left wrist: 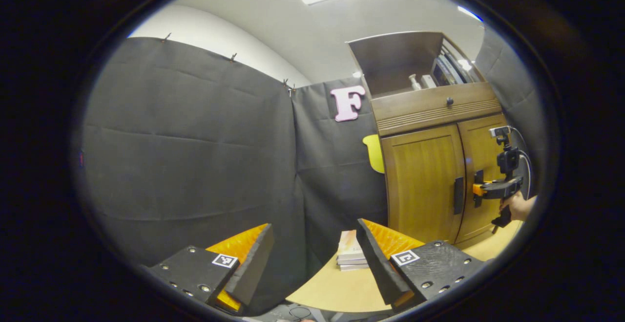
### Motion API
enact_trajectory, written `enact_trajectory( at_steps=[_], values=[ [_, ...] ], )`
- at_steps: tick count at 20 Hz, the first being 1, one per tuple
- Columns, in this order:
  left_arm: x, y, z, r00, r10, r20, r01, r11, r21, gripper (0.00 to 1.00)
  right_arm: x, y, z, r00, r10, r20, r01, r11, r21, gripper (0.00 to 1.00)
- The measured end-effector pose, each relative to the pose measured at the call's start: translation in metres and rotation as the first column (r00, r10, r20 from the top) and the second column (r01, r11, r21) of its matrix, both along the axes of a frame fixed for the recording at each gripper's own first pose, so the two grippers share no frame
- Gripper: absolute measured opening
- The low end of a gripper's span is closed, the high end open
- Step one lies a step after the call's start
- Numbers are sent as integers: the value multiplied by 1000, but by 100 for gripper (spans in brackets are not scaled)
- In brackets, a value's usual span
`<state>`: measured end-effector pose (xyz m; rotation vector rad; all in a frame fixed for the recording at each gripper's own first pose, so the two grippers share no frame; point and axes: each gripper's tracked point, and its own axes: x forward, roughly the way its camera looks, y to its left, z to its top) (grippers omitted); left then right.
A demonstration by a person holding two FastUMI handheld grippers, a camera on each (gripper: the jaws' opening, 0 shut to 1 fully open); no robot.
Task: Open the right door of the double-door shoe cabinet with the right hand, and open the left door with the left hand.
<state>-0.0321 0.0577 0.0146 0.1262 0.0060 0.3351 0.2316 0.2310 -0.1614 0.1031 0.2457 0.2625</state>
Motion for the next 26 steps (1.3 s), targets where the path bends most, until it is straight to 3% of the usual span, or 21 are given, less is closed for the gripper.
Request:
enact_trajectory(
  at_steps=[9,21,26],
  values=[
    [-1,-8,4,998,-64,13,64,998,-18,100,-29,-9,4,999,48,-14,-48,999,22,18],
    [-3,-24,6,977,-211,15,211,977,-33,100,-62,-28,13,993,114,-24,-113,993,45,18],
    [24,-63,7,959,-282,27,283,958,-42,100,-82,-41,15,989,144,-20,-143,989,41,18]
  ],
)
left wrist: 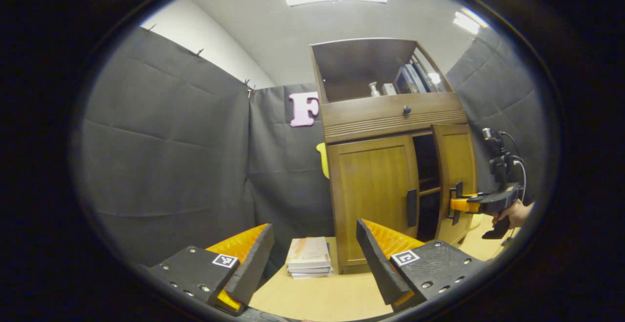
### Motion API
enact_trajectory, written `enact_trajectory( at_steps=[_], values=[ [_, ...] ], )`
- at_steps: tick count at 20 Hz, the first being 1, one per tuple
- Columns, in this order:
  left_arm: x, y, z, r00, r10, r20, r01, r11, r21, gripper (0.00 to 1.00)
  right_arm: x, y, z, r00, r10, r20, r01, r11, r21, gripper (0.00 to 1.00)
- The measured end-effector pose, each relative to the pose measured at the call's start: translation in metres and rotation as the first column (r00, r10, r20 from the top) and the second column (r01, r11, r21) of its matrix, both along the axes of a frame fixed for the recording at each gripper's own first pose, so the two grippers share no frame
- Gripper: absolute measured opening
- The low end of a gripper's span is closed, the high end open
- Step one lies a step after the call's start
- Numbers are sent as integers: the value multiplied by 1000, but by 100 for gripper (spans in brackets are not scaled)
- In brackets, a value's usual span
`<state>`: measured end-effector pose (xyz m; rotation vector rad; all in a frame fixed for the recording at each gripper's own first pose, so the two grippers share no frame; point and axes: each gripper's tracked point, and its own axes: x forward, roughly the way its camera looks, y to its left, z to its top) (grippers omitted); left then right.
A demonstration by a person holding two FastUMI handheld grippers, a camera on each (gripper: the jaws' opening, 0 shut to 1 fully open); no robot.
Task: Open the right door of the double-door shoe cabinet with the right hand, and open the left door with the left hand.
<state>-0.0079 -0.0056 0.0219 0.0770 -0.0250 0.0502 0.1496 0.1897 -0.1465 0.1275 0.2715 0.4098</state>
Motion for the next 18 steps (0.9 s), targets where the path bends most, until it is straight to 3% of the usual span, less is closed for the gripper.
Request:
enact_trajectory(
  at_steps=[11,18],
  values=[
    [33,-89,0,981,-196,11,196,980,-19,100,-43,-46,7,1000,23,-3,-23,1000,-2,19],
    [47,-130,-7,960,-280,22,281,959,-37,100,-59,-78,13,1000,12,-9,-12,1000,-24,19]
  ],
)
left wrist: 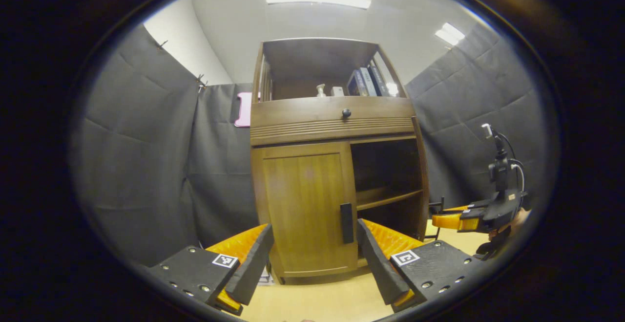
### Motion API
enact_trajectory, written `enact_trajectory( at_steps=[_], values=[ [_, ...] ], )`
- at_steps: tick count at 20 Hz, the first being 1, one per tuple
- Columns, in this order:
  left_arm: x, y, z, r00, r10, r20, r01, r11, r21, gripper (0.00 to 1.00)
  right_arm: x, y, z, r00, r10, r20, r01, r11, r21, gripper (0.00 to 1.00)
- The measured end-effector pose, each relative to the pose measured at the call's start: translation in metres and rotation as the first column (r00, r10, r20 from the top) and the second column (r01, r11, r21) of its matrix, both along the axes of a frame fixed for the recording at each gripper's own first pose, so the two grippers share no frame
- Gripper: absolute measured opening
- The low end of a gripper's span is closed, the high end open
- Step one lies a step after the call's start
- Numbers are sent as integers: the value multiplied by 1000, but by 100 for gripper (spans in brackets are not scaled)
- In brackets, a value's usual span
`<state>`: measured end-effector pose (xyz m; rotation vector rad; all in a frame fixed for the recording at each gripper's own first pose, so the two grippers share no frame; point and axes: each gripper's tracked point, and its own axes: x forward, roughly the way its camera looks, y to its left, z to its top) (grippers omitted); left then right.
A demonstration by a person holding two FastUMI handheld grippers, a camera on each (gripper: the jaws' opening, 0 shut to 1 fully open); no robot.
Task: Open the right door of the double-door shoe cabinet with the right hand, and open the left door with the left hand.
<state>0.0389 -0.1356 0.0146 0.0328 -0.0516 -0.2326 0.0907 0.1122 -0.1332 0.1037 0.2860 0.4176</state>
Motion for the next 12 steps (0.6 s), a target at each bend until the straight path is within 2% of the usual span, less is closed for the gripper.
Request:
enact_trajectory(
  at_steps=[12],
  values=[
    [12,-53,5,996,-89,-1,89,996,-14,100,-18,-60,1,997,-76,-22,76,997,-17,17]
  ],
)
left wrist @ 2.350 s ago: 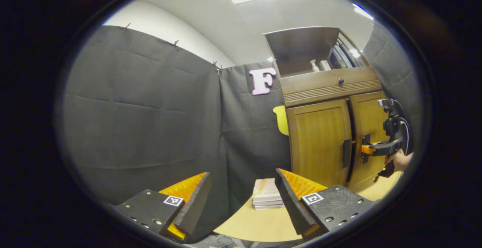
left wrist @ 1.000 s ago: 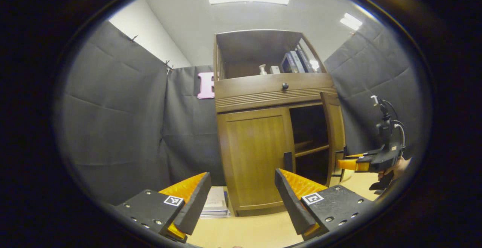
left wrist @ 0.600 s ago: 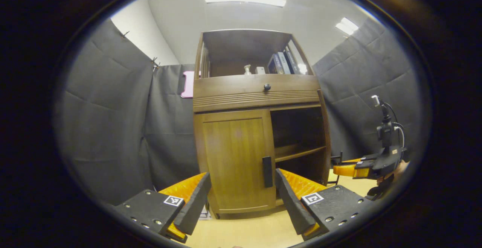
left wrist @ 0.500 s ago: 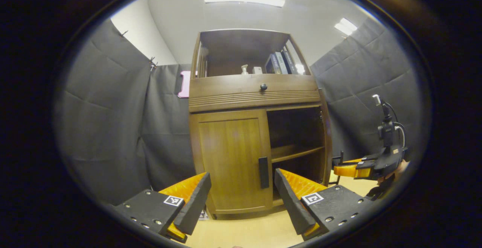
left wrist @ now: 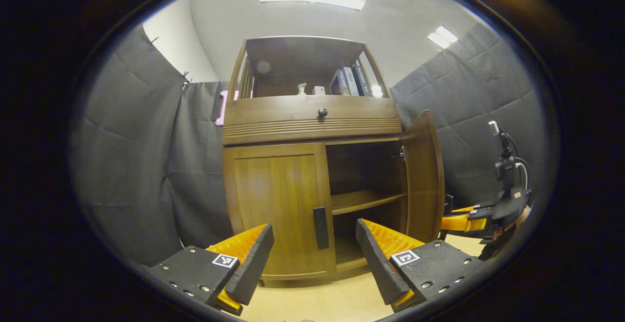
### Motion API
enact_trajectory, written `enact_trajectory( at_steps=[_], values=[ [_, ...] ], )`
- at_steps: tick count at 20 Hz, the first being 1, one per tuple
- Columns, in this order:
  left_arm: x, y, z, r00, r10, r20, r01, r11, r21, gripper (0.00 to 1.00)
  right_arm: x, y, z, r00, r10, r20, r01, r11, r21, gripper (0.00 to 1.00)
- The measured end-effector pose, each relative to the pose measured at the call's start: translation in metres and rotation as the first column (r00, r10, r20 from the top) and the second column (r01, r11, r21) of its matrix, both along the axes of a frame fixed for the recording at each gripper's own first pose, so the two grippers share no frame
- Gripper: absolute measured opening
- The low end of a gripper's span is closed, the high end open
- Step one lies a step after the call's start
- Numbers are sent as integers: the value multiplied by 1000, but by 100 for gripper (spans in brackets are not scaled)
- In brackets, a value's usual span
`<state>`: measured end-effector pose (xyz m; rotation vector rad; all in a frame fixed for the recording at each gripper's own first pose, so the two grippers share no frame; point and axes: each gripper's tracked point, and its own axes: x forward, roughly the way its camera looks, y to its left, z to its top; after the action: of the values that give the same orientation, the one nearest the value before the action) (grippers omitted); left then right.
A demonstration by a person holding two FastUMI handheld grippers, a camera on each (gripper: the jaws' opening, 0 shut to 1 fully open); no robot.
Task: Open the right door of the double-door shoe cabinet with the right hand, and open the left door with the left hand.
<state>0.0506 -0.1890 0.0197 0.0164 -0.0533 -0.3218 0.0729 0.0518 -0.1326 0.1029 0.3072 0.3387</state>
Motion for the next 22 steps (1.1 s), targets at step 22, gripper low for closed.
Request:
enact_trajectory(
  at_steps=[22],
  values=[
    [39,-62,-3,1000,-17,-3,17,999,32,100,-21,-150,7,967,-255,27,256,964,-64,12]
  ],
)
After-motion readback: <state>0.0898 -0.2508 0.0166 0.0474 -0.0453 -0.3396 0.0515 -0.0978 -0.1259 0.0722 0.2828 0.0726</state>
